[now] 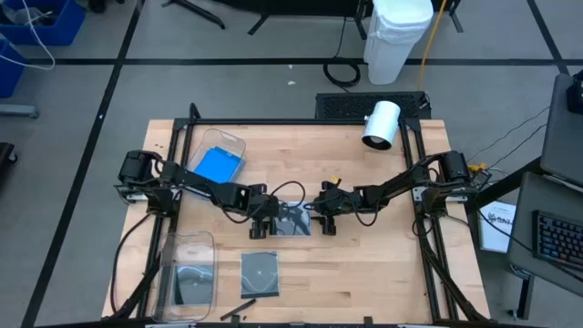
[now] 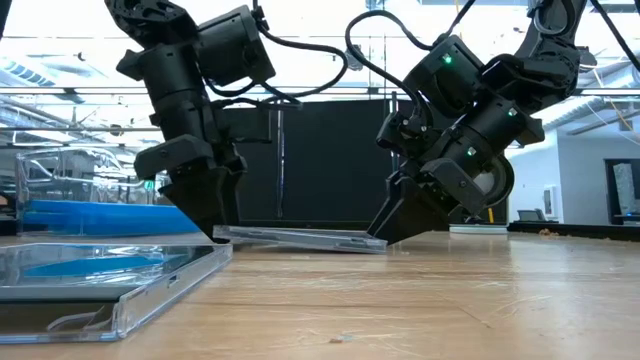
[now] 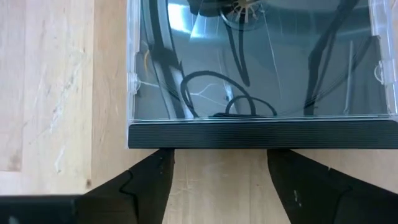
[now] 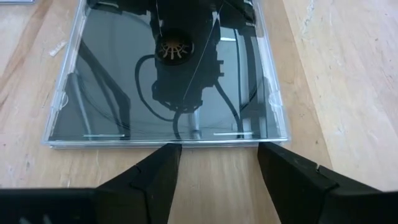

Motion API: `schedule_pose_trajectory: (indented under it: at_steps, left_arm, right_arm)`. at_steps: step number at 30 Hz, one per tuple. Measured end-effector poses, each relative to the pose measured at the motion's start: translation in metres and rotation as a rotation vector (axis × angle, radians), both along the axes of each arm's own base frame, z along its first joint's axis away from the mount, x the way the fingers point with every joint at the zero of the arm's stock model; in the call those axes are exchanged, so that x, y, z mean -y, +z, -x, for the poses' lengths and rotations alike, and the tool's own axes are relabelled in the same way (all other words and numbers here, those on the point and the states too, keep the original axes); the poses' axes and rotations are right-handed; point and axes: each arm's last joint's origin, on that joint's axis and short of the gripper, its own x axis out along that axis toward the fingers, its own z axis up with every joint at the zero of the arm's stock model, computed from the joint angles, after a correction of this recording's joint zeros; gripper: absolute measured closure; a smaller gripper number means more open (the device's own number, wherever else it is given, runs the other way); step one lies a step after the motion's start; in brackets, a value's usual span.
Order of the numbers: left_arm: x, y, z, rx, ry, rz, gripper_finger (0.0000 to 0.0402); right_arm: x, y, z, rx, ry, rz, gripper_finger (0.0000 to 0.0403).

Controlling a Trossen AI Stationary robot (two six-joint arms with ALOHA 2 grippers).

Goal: Pick & place jewel cases by type
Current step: Put the top black CD case into the bottom transparent bin

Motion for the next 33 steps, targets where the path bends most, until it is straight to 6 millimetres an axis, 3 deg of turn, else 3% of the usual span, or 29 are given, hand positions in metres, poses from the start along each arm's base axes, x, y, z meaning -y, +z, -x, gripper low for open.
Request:
schedule_pose_trajectory:
  at_steps: [9,17,28,30,32,33]
  left_arm:
    - [0.001,0.016,-0.006,-0.051,-0.024,-0.016,0.0147]
    - [0.004,0.047,-0.017,-0.09,-0.074,-0.05,0.0134]
    - [0.005,0.077,-0.031,-0.014,-0.129,-0.084,0.0144]
    - [0.006,0.089,-0.047,0.182,-0.131,-0.103,0.0144]
    - [0.012,0.132,-0.085,0.762,-0.128,-0.069,0.0144]
    - [0.011,0.13,-0.084,0.752,-0.143,-0.07,0.0144]
  right_arm:
    - [0.0,0.0,0.0,0.0,-0.003,-0.003,0.0188]
    - [0.0,0.0,0.0,-0.004,-0.008,-0.008,0.0188]
    - [0.0,0.0,0.0,-0.005,-0.01,-0.01,0.0188]
    - [0.0,0.0,0.0,-0.004,-0.01,-0.012,0.0188]
    - [0.0,0.005,-0.005,0.048,0.0,-0.001,0.0188]
    - [0.0,0.008,-0.006,0.07,0.001,-0.002,0.0188]
